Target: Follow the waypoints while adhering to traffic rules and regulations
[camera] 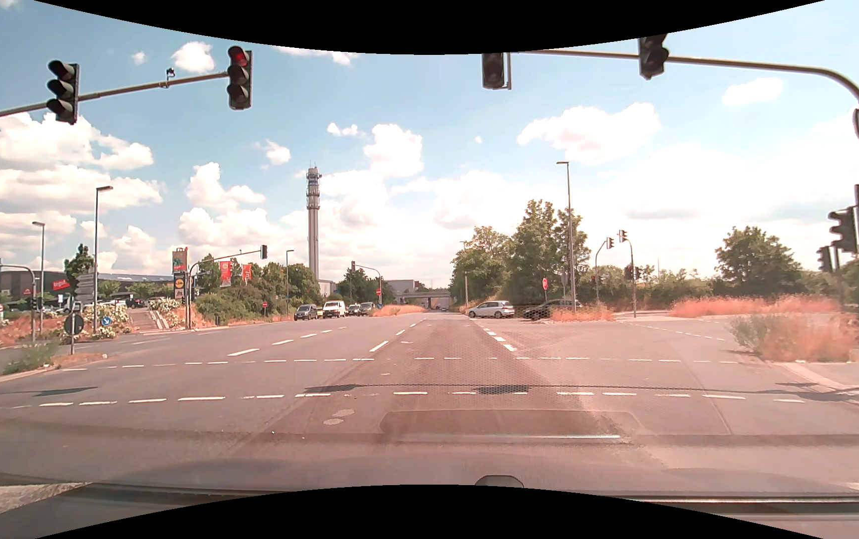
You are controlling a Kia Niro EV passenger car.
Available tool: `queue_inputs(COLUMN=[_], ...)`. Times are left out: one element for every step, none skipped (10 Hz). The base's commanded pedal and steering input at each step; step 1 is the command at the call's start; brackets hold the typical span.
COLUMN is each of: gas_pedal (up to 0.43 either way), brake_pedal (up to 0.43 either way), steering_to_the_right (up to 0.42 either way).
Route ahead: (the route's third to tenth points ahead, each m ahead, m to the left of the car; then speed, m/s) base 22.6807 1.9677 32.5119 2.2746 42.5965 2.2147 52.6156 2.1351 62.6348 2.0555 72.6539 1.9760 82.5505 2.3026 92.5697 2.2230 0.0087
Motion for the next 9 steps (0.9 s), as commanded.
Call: queue_inputs(gas_pedal=[0.000,0.000,0.000,0.000,0.000,0.000,0.000,0.000,0.000], brake_pedal=[0.177,0.177,0.177,0.177,0.177,0.177,0.177,0.177,0.177], steering_to_the_right=[-0.003,-0.002,-0.003,-0.003,-0.002,-0.003,-0.003,-0.003,-0.002])
